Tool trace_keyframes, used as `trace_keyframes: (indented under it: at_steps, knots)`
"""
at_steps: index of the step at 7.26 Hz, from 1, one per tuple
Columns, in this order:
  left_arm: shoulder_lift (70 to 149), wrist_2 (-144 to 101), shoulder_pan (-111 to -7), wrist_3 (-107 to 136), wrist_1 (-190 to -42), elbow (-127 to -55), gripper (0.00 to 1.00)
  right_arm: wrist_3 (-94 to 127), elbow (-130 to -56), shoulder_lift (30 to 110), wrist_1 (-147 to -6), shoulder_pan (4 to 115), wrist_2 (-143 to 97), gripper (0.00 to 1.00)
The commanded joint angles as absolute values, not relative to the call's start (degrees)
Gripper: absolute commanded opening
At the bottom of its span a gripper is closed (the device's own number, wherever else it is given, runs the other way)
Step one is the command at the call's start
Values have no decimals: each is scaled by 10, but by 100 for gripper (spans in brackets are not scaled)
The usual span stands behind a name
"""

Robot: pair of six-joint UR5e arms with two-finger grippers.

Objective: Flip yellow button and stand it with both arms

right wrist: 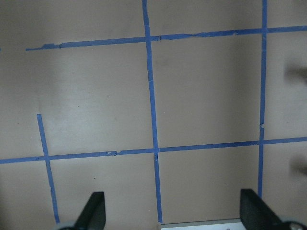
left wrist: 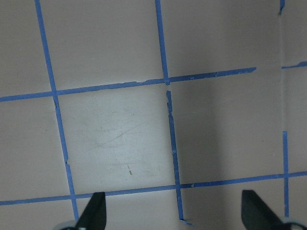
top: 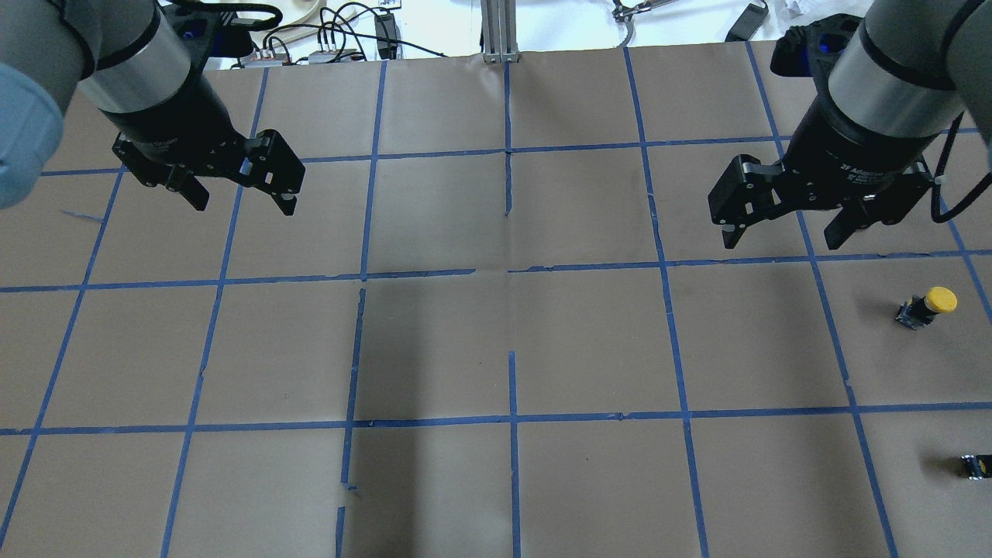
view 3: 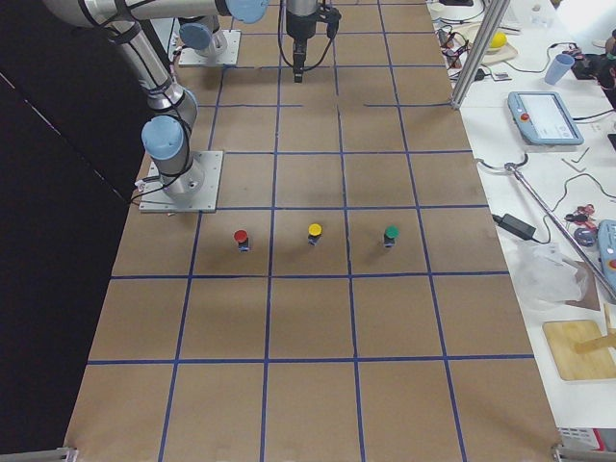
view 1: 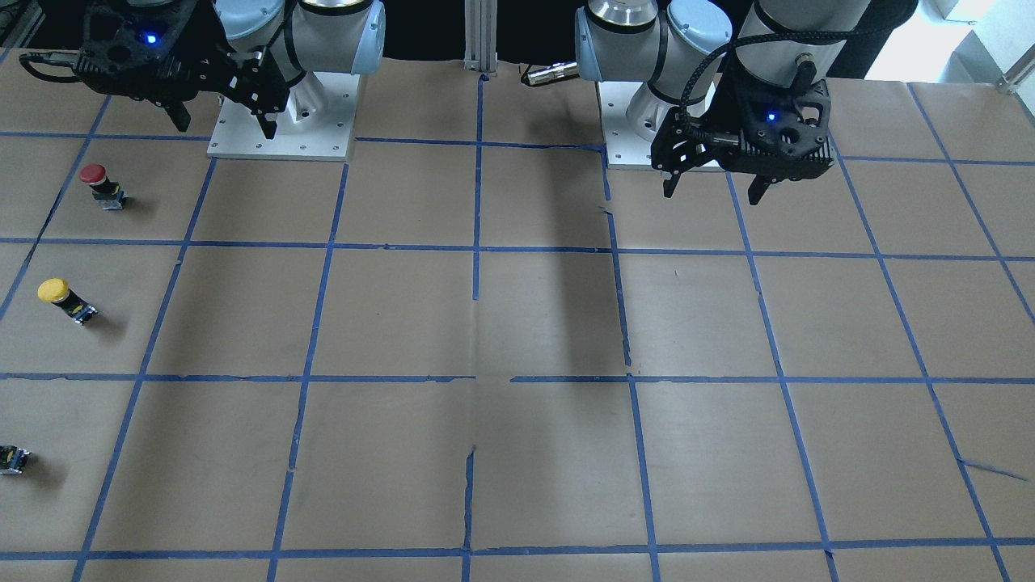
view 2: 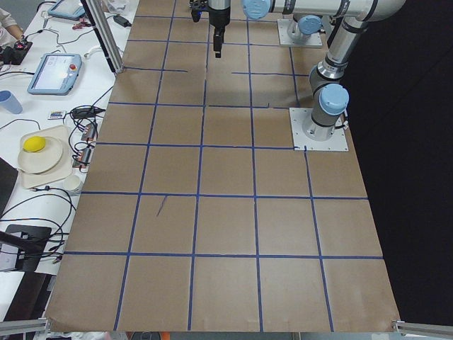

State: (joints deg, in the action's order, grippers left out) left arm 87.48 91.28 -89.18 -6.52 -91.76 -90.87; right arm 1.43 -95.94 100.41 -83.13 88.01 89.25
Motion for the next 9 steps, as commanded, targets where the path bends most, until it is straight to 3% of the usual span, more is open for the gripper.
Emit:
trace_keyframes:
  at_steps: [1,9]
  knots:
    - [875,914,-891,-68,-918,-907,100,14,-959,998,-838,881,885,100]
    - [882,913,-892,-66,-919,-922,100,15,-959,996,-838,880,904,100]
